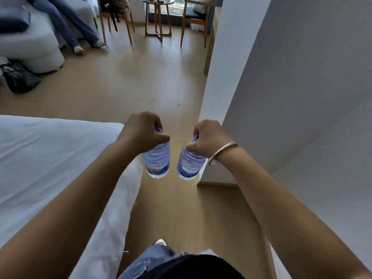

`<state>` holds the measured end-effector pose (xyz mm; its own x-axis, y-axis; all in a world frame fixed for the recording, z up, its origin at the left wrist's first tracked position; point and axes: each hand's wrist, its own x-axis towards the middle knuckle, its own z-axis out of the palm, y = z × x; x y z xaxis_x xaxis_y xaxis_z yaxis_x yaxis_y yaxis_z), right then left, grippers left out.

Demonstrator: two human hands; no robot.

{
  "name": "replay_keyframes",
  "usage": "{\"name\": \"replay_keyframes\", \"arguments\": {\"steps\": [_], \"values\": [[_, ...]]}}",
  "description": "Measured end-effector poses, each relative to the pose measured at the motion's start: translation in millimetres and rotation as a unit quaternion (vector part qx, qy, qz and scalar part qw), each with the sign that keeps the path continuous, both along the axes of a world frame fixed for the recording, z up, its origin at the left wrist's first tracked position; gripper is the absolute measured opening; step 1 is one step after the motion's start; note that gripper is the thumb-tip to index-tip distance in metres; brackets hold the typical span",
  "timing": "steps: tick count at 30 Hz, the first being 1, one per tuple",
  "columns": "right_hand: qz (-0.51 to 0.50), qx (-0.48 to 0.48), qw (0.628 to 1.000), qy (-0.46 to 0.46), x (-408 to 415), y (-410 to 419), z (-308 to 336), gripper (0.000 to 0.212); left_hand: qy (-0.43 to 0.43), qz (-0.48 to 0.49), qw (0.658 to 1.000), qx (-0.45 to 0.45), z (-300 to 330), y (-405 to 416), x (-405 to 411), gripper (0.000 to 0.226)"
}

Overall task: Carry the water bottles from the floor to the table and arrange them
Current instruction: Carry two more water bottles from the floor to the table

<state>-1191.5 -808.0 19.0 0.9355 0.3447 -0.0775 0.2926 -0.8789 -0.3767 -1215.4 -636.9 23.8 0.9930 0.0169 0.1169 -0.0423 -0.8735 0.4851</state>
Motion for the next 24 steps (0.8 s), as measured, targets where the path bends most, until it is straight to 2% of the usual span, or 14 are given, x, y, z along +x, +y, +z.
{"name": "replay_keyframes", "arguments": {"steps": [7,15,20,24], "values": [[-0.004,0.014,1.000,-0.009,115,51,4,0.019,0.006,0.008,1.000,0.000,-5,56,109,0.009],[-0.004,0.020,1.000,0.011,269,93,-5,0.021,0.060,0.013,0.998,0.010,-17,96,254,0.012],[0.003,0.006,1.000,0.008,378,114,-7,0.020,0.060,0.026,0.998,0.004,-10,113,367,0.011],[0.002,0.025,0.999,-0.033,459,129,-4,0.021,0.035,0.042,0.998,-0.014,-3,127,449,0.010]]}}
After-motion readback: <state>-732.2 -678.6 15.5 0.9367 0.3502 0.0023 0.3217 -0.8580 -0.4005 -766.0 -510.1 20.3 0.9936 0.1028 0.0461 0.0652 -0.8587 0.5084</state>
